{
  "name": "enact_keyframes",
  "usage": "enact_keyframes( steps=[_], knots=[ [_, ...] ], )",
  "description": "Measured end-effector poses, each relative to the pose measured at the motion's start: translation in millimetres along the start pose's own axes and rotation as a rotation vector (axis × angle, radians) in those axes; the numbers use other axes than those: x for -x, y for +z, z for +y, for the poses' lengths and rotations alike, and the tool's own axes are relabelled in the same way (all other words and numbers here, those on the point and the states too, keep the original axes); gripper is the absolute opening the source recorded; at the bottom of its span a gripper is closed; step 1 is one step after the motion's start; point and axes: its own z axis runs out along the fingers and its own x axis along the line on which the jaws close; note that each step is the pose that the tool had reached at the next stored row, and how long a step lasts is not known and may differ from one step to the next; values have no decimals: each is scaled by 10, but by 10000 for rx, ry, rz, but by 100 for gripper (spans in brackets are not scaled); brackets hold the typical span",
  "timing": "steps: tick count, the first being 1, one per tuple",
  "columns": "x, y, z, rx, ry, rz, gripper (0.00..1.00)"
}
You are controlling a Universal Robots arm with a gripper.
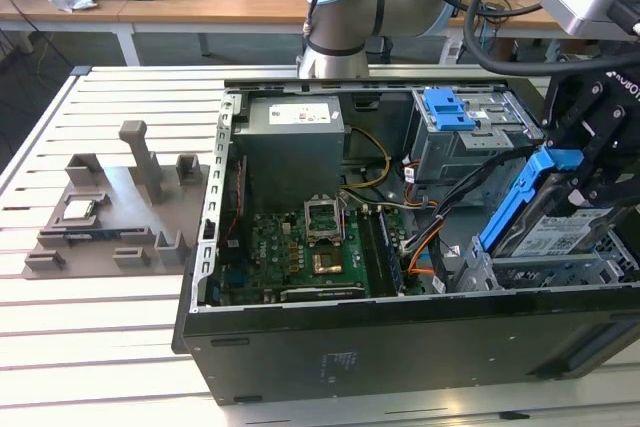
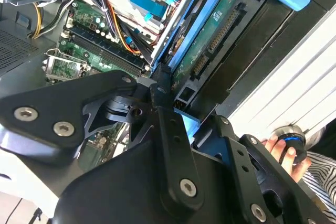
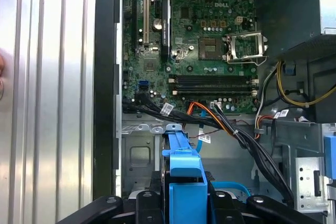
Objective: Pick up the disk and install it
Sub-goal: 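Insert the disk into the insertion slot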
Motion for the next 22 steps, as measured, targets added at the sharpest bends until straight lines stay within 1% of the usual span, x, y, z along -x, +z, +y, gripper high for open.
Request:
enact_keyframes(
  steps=[1,2,7,8,9,11,12,14,15,22],
  knots=[
    [0,0,0,0,0,1,38],
    [0,0,0,0,0,2,44],
    [0,1,0,0,0,1,44],
    [0,2,0,0,0,1,36],
    [0,2,0,0,0,1,36],
    [0,3,0,0,0,0,24],
    [0,3,0,0,0,0,24],
    [0,4,0,0,0,1,12],
    [0,4,0,0,0,0,11],
    [0,5,-1,0,0,0,11]
  ],
)
